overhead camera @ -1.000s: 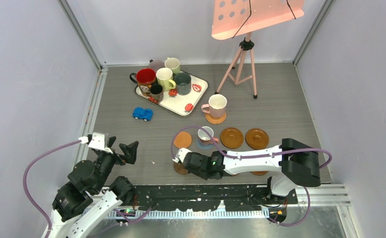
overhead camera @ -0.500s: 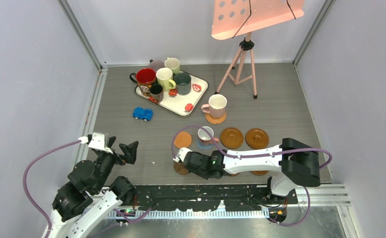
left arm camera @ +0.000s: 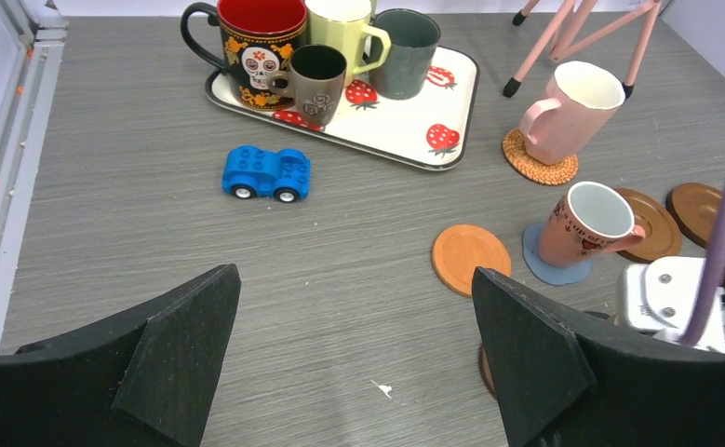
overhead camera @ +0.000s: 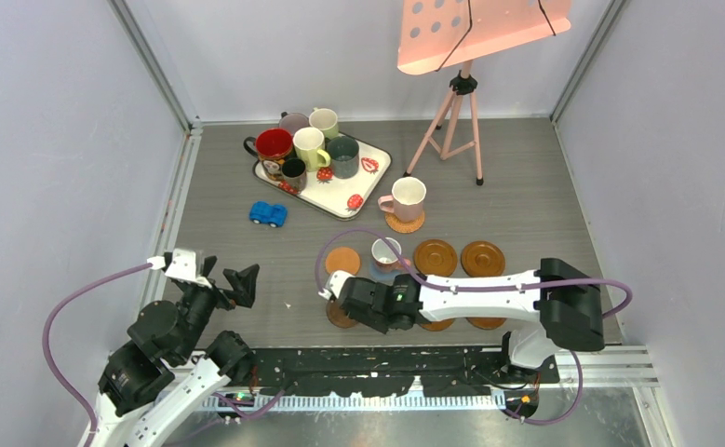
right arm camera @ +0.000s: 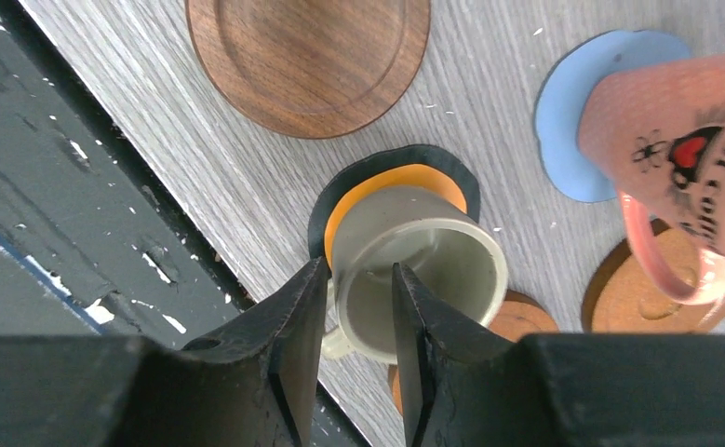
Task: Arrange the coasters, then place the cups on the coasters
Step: Place the cup on the coaster, then pick up the cup from the tray, then place the cup on the coaster.
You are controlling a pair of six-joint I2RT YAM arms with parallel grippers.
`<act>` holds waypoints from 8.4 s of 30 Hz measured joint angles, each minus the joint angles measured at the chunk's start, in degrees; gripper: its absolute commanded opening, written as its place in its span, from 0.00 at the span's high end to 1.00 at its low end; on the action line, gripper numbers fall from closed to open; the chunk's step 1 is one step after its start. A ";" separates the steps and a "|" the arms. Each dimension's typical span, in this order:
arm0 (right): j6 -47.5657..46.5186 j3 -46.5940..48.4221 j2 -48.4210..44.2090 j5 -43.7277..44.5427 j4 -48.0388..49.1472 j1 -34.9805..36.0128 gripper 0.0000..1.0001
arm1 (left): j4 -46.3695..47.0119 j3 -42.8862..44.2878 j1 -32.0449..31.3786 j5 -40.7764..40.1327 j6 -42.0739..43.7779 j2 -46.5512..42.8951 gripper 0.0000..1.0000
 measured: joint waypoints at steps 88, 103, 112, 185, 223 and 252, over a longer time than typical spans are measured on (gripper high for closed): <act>29.40 75.28 56.78 13.46 11.69 -40.19 0.68 | -1.22 -0.22 0.00 -0.46 0.04 1.18 0.01; 29.03 74.86 56.22 14.91 9.86 -40.76 0.80 | -1.20 -0.50 0.00 -0.85 -0.04 -2.25 0.01; 26.88 73.35 54.16 15.19 7.32 -40.76 0.95 | -1.22 -0.50 0.00 -1.05 -0.39 -2.25 0.01; 33.14 13.07 -30.82 15.28 -15.87 -38.51 0.95 | -1.03 -0.50 0.00 0.07 -0.74 -2.01 0.01; 41.62 -16.87 -36.09 14.88 -8.61 -63.01 0.95 | -0.81 -0.52 0.00 1.53 -0.76 -0.33 0.01; 41.51 -17.88 -27.82 15.78 -4.55 -63.12 0.84 | -0.83 -0.52 0.00 1.49 -0.76 -0.55 0.01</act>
